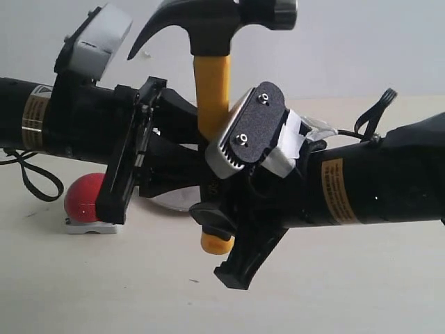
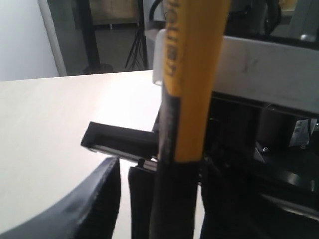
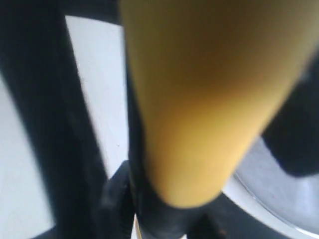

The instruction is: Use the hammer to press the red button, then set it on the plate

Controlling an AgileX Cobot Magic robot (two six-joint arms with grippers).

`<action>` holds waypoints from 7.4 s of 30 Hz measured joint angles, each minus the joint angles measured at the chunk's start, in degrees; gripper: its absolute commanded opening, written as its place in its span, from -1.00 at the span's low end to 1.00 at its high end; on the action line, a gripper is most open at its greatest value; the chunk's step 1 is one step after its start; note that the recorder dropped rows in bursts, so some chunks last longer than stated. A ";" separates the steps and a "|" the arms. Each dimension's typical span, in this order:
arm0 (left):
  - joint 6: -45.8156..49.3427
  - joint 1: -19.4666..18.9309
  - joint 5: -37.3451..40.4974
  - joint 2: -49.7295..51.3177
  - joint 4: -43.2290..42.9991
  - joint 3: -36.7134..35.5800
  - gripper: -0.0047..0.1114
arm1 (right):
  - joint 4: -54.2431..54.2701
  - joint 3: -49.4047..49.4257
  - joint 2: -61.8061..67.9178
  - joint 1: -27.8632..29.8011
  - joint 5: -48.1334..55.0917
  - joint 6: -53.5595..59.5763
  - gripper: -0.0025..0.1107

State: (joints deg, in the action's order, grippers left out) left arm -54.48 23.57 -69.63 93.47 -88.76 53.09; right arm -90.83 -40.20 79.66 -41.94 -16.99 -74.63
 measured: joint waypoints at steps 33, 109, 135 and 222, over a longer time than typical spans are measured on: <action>1.98 1.22 -3.50 4.68 6.05 0.33 -0.92 | -1.52 0.00 -1.77 0.11 0.31 -6.12 -0.13; 2.07 -15.52 49.65 -29.00 24.92 -36.41 -0.92 | -5.36 28.77 -50.70 -0.01 22.75 -23.57 -0.96; 4.54 -15.64 59.52 -43.40 29.94 -40.69 -0.92 | -5.27 29.09 -50.73 -0.01 22.85 -23.57 -0.96; -0.90 -12.27 8.86 3.84 50.34 -11.80 -0.92 | -5.02 29.09 -50.73 -0.01 22.96 -23.57 -0.96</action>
State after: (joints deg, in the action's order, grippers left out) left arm -55.38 11.30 -60.77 97.31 -38.43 41.29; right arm -95.84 -11.10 28.92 -41.96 5.97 -98.20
